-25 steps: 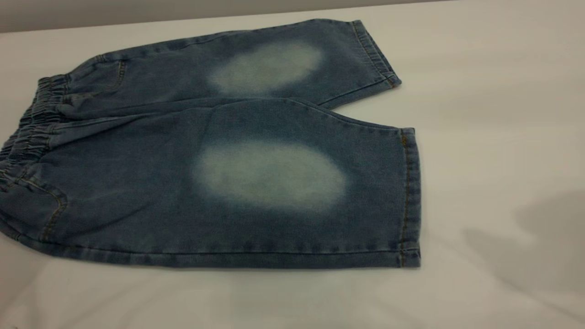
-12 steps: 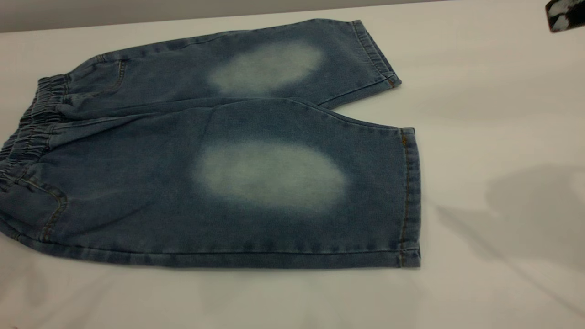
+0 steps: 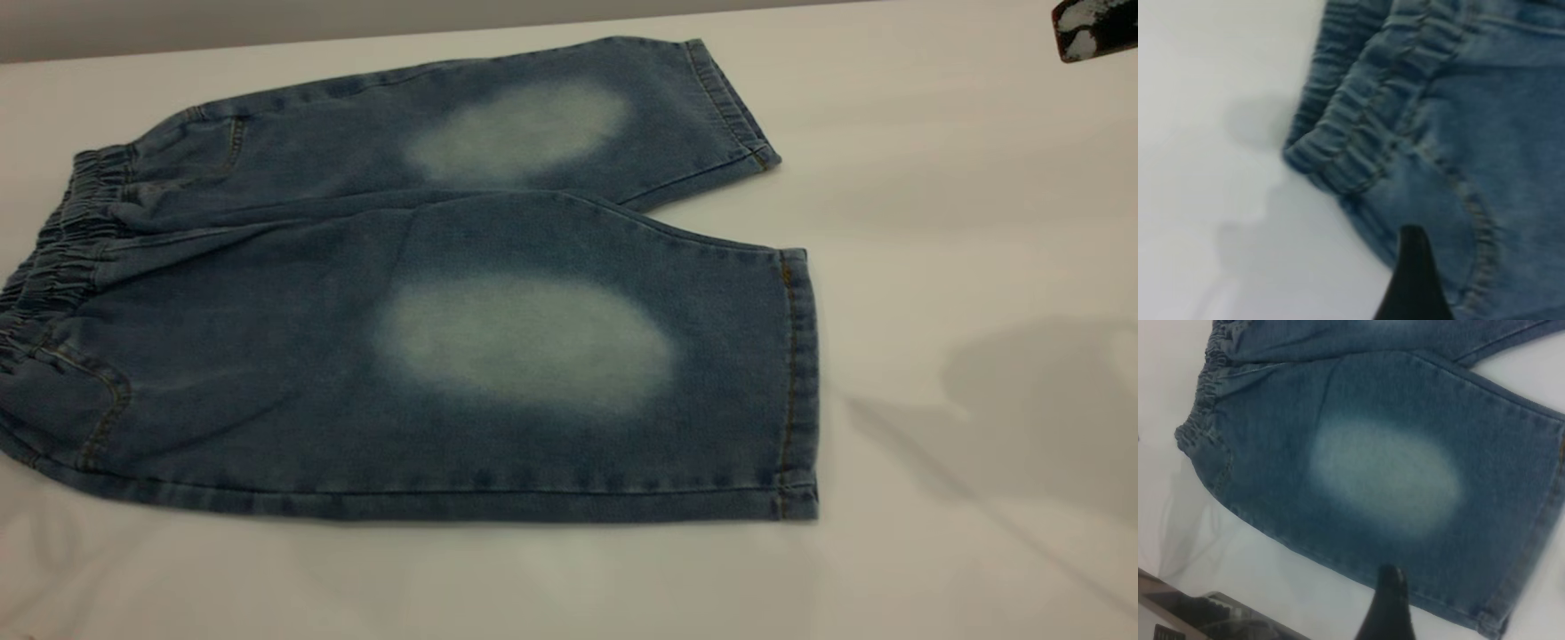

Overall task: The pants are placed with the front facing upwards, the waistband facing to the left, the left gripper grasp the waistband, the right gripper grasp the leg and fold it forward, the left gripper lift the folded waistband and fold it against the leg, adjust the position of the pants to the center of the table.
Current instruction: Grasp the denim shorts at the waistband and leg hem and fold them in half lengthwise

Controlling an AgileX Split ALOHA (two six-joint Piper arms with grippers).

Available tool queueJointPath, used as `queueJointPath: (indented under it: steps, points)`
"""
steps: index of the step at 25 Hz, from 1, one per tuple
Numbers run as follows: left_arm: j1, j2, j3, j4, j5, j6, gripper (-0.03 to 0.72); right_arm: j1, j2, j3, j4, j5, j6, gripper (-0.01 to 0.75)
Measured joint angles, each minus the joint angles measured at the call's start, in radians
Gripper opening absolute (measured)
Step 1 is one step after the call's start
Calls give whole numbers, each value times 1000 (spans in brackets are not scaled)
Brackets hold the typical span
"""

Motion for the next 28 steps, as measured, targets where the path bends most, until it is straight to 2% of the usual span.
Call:
queueJointPath:
  steps: [6,15,23,28]
  points:
    - [100,121,0,1,-33,0,492,0,-1,0,0,1,0,533]
    - [107,279,0,26,-153,6,492,0,-1,0,0,1,1,533]
    - [185,354,0,27,-204,37,492,0,-1,0,0,2,1,533]
    - [186,354,-2,27,-241,48,492,0,-1,0,0,2,0,533]
